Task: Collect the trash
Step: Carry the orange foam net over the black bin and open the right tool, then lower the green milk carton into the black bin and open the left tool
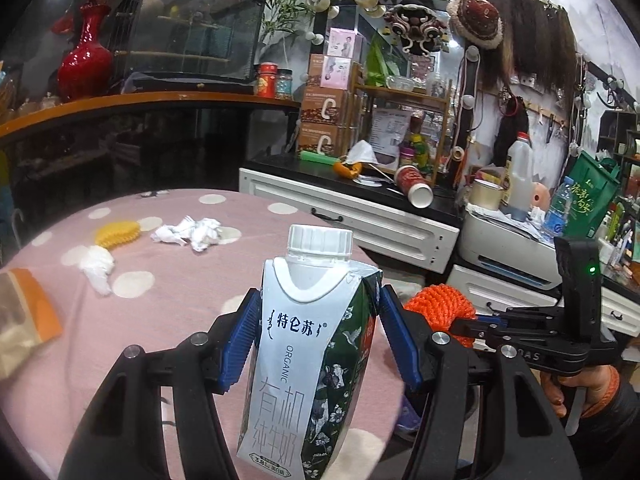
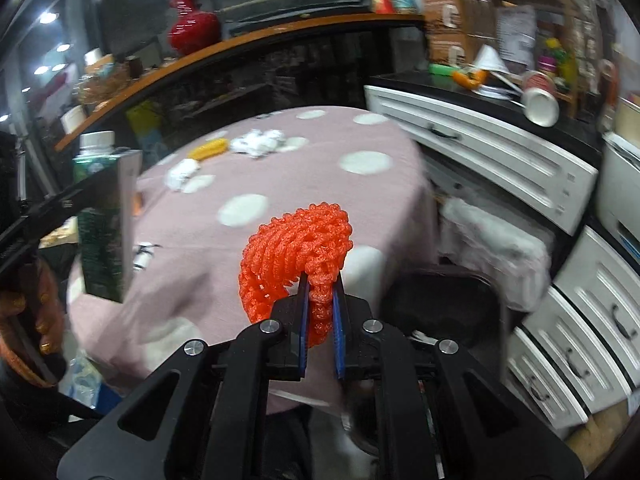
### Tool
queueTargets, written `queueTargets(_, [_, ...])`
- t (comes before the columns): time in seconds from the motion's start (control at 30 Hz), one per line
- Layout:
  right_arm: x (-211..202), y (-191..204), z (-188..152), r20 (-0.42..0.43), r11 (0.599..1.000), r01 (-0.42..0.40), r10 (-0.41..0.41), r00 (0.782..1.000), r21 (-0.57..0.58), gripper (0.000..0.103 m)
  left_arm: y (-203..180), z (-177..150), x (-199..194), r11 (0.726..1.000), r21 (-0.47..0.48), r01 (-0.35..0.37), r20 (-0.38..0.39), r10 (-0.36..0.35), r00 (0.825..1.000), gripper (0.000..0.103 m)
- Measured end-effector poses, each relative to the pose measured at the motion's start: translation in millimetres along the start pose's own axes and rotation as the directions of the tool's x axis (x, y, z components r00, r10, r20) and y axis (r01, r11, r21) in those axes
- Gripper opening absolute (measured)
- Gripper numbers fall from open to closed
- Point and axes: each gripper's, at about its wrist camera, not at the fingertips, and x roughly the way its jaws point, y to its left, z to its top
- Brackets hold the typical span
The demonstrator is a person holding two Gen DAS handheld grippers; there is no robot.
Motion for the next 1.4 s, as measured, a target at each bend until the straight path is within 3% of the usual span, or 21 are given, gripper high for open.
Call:
queueTargets(0.27, [15.4,-65.4,-29.0,-0.083,0.984,0.145,-0.136,0.987,0.108,0.011,-42.4,-6.9,16.5,0.996,0.030,0.087,-0.030,-0.086,0.996,0.059])
queueTargets(0.43, [45.5,-97.3,-53.6,-0.184,0.962,0.220,-0.190,0.964,0.160,0.011,-67.0,-16.3,33.3,0.989,0.054,0.136,-0.072,-0.132,0.989,0.060])
queueTargets(0.47, [52.4,-103.3,-59.6,-0.208,0.958,0.235,-0.198,0.958,0.167,0.015,-70.7,-18.8,35.3,0.988,0.059,0.144,-0.080,-0.139,0.987,0.060])
queueTargets(0.53, [60.8,-113.8,-69.6,-0.237,0.947,0.254,-0.206,0.949,0.195,0.037,-82.1,-25.3,44.1,0.983,0.072,0.169,-0.107,-0.161,0.981,0.060])
queueTargets(0.57, [63.7,-119.1,-74.3,-0.243,0.941,0.261,-0.207,0.948,0.218,0.060,-87.1,-29.2,48.7,0.981,0.076,0.181,-0.120,-0.171,0.978,0.060])
queueTargets(0.6, [64.3,-123.2,-77.7,-0.240,0.933,0.271,-0.215,0.947,0.237,0.069,-90.9,-32.1,52.5,0.979,0.079,0.190,-0.132,-0.179,0.975,0.060])
queueTargets(0.97, [19.8,-153.4,-72.3,-0.147,0.883,0.325,-0.291,0.945,0.340,0.074,-136.5,-54.6,102.5,0.952,0.120,0.281,-0.252,-0.245,0.936,0.060])
queueTargets(1.4, [-7.7,-171.0,-68.8,-0.089,0.855,0.328,-0.320,0.943,0.402,0.078,-174.5,-87.2,165.8,0.933,0.189,0.308,-0.396,-0.214,0.893,0.060])
